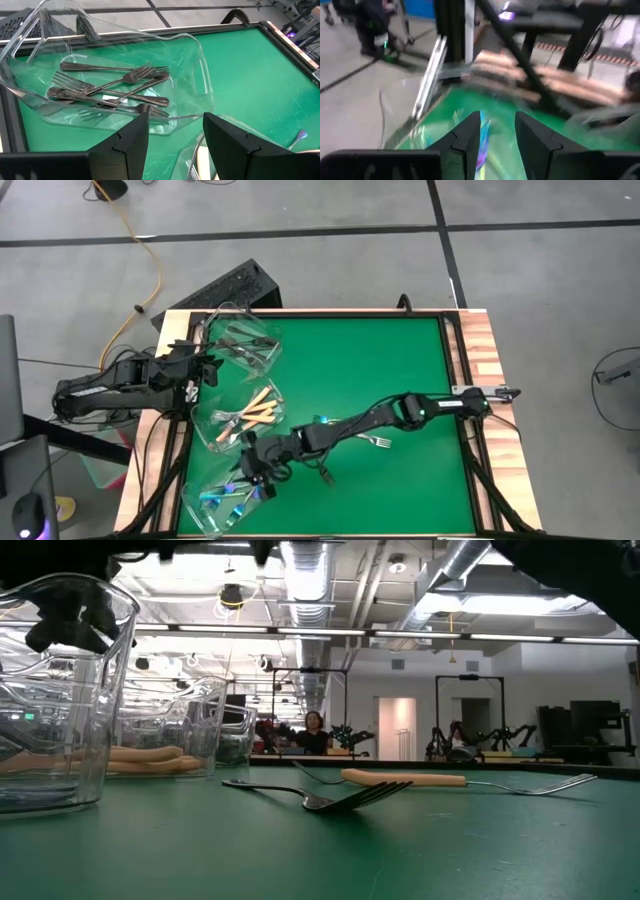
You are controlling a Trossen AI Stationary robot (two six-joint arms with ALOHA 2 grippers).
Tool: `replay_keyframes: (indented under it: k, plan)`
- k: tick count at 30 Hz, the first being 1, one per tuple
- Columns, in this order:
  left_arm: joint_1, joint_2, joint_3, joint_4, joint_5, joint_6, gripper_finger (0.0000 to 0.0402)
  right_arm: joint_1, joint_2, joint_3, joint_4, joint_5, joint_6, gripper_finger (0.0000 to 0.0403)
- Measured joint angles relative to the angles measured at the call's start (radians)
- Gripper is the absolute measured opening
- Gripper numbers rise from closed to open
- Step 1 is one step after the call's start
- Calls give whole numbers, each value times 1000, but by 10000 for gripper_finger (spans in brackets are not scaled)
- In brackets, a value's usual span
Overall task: Sort silverware by color (type)
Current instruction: Put the black fork into the top transparent bin
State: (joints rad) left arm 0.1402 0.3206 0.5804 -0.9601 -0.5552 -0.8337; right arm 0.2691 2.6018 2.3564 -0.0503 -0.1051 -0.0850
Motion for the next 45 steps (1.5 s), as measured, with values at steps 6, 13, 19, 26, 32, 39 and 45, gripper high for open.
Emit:
replay_keyframes:
  k: [6, 13, 19, 26, 32, 39, 45]
  plan:
    - [0, 0, 0, 0, 0, 0, 172, -37, -109, 1, -28, 1, -3, 142]
    - [0, 0, 0, 0, 0, 0, 172, -91, -252, 1, -172, 1, -24, 141]
    - [0, 0, 0, 0, 0, 0, 172, -129, -386, -1, -434, 36, -104, 140]
    - [0, 0, 0, 0, 0, 0, 172, -183, -484, -1, -742, 82, -61, 134]
    - [0, 0, 0, 0, -67, 24, 172, -222, -505, -1, -1016, 132, 89, 132]
    - [0, 0, 0, 0, -67, 89, 172, -237, -500, -49, -1250, 138, 266, 132]
    - [0, 0, 0, 0, -51, -9, 172, -225, -499, -81, -1394, 188, 319, 132]
